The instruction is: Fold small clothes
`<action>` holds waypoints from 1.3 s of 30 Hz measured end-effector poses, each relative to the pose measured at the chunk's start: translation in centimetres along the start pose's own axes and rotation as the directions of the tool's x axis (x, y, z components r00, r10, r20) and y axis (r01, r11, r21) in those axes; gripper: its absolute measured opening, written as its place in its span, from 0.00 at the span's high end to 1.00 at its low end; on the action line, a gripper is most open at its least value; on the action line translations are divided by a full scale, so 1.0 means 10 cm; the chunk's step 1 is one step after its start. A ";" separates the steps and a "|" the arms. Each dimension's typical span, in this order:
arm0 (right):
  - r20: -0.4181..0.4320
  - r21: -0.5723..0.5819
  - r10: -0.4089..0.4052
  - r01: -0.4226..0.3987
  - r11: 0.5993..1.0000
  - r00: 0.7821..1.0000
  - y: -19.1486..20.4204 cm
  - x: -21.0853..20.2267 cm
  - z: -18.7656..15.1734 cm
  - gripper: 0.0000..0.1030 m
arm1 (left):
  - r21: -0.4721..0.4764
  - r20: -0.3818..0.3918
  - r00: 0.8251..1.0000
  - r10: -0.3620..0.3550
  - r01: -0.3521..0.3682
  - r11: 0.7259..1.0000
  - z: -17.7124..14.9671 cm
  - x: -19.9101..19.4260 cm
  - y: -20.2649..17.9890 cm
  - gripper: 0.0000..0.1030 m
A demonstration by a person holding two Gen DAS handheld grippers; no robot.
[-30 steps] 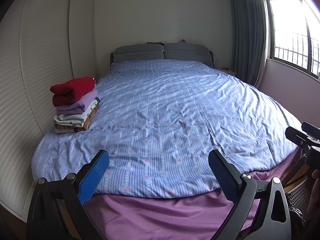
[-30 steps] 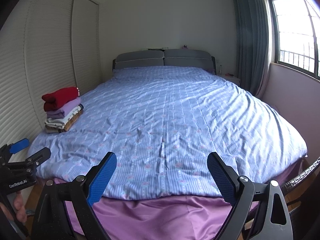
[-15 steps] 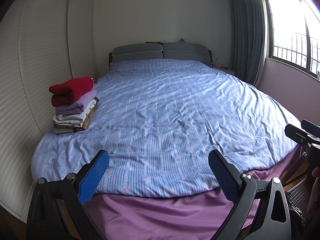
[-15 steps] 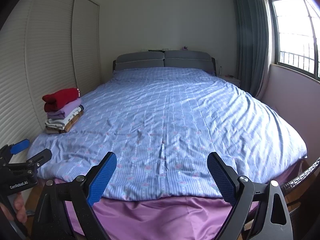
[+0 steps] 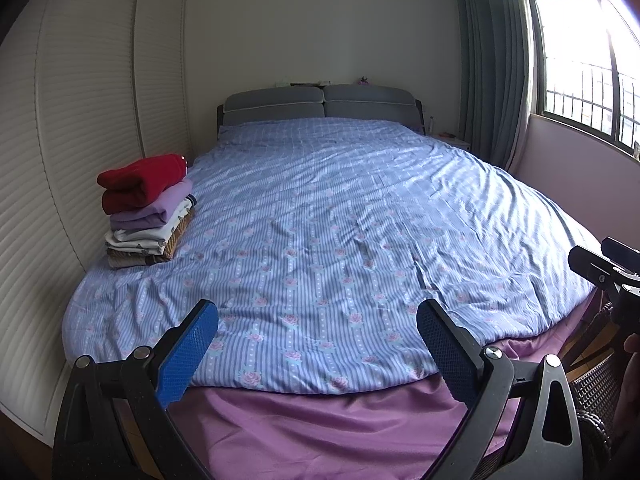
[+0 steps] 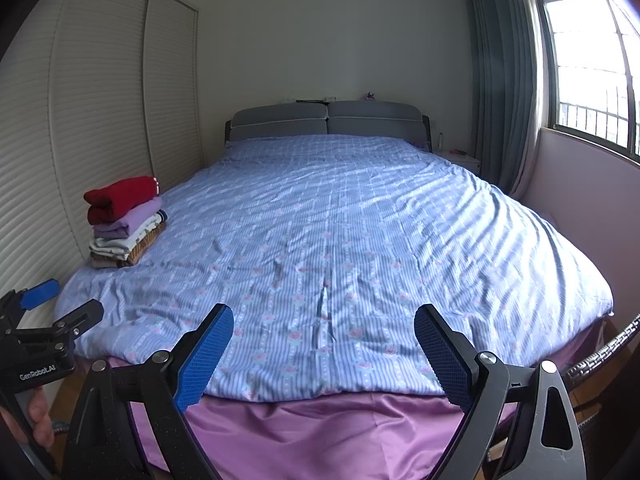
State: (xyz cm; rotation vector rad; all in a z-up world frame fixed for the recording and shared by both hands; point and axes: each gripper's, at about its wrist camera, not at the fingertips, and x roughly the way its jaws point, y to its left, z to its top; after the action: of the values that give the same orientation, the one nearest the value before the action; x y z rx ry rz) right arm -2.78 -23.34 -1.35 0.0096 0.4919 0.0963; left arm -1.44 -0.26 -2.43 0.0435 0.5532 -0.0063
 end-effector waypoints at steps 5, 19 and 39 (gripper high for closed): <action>0.000 0.000 0.000 0.000 1.000 1.000 0.00 0.00 0.00 0.10 | 0.000 -0.001 1.000 -0.001 0.001 1.000 0.00 0.00 -0.02 0.02; 0.002 0.000 0.000 0.000 1.000 1.000 0.00 -0.01 0.00 0.10 | -0.002 -0.002 1.000 -0.001 0.001 1.000 0.00 0.00 -0.02 0.00; -0.004 0.005 -0.001 0.001 1.000 1.000 -0.01 -0.01 0.02 0.10 | 0.014 -0.018 1.000 -0.018 0.019 1.000 -0.04 0.00 -0.06 0.00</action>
State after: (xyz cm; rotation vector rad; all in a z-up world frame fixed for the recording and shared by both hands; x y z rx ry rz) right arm -2.81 -23.44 -1.11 0.0139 0.4957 0.0943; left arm -1.62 -0.84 -2.78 0.0527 0.5718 -0.0281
